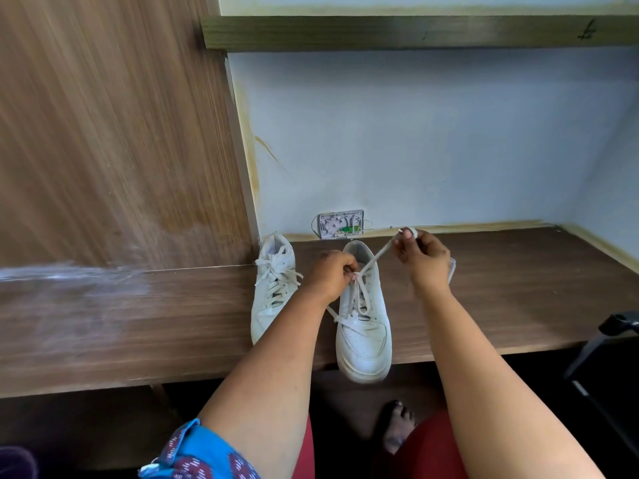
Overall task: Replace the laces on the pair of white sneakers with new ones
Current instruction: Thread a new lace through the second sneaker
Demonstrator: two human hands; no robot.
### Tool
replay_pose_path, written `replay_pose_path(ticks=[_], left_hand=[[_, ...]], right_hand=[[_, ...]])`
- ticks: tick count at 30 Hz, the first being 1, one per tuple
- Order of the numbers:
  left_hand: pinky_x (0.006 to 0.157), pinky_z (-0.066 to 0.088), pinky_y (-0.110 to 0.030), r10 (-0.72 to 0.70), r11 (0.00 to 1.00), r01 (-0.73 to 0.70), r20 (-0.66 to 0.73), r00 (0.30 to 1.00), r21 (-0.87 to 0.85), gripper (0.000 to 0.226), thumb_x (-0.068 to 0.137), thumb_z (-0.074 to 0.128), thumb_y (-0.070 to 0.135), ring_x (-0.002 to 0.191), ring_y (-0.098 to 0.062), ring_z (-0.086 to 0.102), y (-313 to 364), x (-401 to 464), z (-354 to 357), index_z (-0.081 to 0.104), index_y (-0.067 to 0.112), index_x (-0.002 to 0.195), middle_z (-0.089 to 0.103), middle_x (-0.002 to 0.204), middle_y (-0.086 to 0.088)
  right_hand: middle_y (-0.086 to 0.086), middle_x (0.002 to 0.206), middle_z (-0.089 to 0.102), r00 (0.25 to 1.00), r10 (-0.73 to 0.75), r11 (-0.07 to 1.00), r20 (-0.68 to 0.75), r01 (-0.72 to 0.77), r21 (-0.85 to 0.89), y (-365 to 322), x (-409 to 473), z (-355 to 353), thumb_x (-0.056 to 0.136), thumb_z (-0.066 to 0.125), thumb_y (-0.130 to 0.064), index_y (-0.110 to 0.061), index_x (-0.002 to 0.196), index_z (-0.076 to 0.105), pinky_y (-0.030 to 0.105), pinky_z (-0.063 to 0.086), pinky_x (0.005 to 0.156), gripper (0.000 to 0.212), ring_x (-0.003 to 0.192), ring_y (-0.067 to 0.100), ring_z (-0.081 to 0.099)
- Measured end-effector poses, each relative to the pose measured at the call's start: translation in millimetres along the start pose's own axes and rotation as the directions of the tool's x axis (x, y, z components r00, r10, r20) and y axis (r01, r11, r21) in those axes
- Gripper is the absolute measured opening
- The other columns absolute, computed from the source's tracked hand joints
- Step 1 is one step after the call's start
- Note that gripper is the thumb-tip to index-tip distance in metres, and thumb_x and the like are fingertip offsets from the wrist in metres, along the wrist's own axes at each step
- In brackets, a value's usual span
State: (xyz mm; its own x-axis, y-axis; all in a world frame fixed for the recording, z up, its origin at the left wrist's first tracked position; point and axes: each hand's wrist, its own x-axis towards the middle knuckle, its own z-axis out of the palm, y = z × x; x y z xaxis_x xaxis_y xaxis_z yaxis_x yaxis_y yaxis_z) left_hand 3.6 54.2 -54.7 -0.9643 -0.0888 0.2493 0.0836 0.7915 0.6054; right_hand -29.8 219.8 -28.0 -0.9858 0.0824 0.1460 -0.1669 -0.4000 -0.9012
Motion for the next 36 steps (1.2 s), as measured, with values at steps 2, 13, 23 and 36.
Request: replay_pose_path(ticks=[2,13,23,36], left_hand=[[0.08,0.055,-0.035,0.013,1.0,-0.013,-0.007,1.0,0.006,0.012,0.085,0.066,0.003,0.085,-0.018,0.063,0,-1,0,0.071,0.01,0.092,0.066,0.094,-0.004],[0.078,0.057,-0.039,0.043,0.999,-0.044,-0.037,0.998,-0.031,0.006,0.085,0.066,0.003,0.08,-0.015,0.066,0,-3,0,0.068,0.008,0.088,0.068,0.087,-0.002],[0.079,0.054,-0.032,0.015,0.994,-0.023,-0.078,0.997,-0.102,0.007,0.087,0.065,0.007,0.082,-0.017,0.063,-3,-4,3,0.069,0.009,0.093,0.068,0.091,-0.004],[0.074,0.049,-0.019,-0.095,0.953,0.067,-0.08,0.992,-0.297,0.009,0.087,0.065,0.004,0.078,-0.01,0.06,-7,-3,4,0.07,0.01,0.092,0.068,0.087,0.0]], right_hand=[[0.0,0.076,0.063,0.997,0.024,0.99,-0.07,-0.015,0.137,-2,0,1,0.096,0.055,-0.005,-0.008,0.086,0.06,0.025,0.058,0.076,0.012,0.065,0.004,0.064],[-0.005,0.062,0.059,0.922,-0.054,0.538,0.383,0.35,-0.767,19,-4,-7,0.086,0.069,-0.015,-0.01,0.079,0.069,0.011,0.036,0.052,0.008,0.055,0.004,0.05],[0.006,0.085,0.065,0.858,-0.062,0.486,0.51,0.472,-0.736,31,-3,0,0.085,0.069,-0.012,-0.008,0.091,0.071,0.033,0.046,0.07,0.008,0.079,0.025,0.06],[0.002,0.075,0.067,0.947,0.219,0.832,0.234,-0.055,-0.552,37,-1,9,0.085,0.072,-0.015,-0.014,0.081,0.068,0.03,0.053,0.075,0.005,0.072,0.014,0.061]])
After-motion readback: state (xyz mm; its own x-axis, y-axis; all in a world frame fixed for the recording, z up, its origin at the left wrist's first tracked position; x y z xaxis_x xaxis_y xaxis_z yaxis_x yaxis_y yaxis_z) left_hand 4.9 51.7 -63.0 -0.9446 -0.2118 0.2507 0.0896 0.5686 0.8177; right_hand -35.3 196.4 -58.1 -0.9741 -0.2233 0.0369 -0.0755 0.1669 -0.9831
